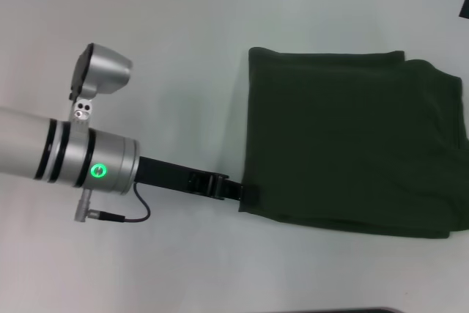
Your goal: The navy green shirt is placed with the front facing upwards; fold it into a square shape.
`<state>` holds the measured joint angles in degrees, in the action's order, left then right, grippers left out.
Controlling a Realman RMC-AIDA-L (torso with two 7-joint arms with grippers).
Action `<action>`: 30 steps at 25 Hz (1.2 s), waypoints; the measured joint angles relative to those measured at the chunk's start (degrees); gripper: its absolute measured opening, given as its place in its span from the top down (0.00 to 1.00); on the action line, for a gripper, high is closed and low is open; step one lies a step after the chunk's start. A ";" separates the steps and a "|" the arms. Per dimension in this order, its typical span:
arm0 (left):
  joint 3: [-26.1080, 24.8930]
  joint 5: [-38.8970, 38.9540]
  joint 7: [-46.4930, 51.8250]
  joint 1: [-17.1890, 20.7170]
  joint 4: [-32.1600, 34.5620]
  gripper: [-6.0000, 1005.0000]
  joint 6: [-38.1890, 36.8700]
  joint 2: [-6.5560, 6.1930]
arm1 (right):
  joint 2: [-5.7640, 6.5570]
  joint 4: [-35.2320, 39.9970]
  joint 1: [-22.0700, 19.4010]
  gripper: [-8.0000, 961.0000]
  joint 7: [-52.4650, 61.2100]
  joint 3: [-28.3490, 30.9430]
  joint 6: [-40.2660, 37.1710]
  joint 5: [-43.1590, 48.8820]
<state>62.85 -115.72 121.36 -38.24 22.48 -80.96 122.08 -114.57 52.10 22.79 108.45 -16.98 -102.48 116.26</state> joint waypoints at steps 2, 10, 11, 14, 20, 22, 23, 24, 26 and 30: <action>-0.39 -0.02 -0.12 0.65 0.09 0.96 -0.35 -0.40 | -0.18 -0.02 0.23 0.07 -0.01 -0.09 0.01 0.15; -2.88 -0.11 -0.64 1.97 1.00 0.96 -1.67 -2.13 | -0.24 -0.07 0.66 0.07 0.09 -0.44 -0.03 0.24; -3.16 -0.12 -0.66 2.09 1.14 0.96 -1.72 -2.32 | -0.23 -0.07 0.69 0.07 0.11 -0.52 -0.02 0.25; -3.92 -0.30 -0.68 2.24 1.36 0.96 -1.77 -2.72 | -0.22 -0.07 0.74 0.07 0.19 -0.65 0.00 0.27; -4.35 -0.22 -0.68 2.52 1.43 0.96 -2.10 -3.86 | -0.21 -0.07 1.09 0.07 0.32 -0.69 0.12 0.29; -4.37 -0.24 -0.71 2.65 1.48 0.96 -2.36 -3.95 | -0.21 -0.07 1.23 0.07 0.33 -0.69 0.22 0.29; -4.37 -0.37 -0.80 2.70 1.50 0.96 -2.69 -4.03 | -0.21 -0.07 1.29 0.07 0.34 -0.69 0.26 0.29; -4.38 -0.43 -0.96 2.72 1.51 0.96 -3.00 -4.09 | -0.20 -0.07 1.34 0.07 0.34 -0.69 0.32 0.29; -4.39 -0.60 -1.42 2.83 1.51 0.96 -4.04 -4.32 | -0.16 -0.07 1.42 0.07 0.35 -0.71 0.45 0.29; -4.63 -0.68 -1.70 3.63 1.52 0.96 -4.97 -4.78 | 0.02 -0.07 1.57 0.07 0.34 -0.77 0.53 0.29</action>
<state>58.22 -116.40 119.65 -34.60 24.01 -85.93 117.30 -114.55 52.03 24.36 108.79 -17.75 -101.96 116.55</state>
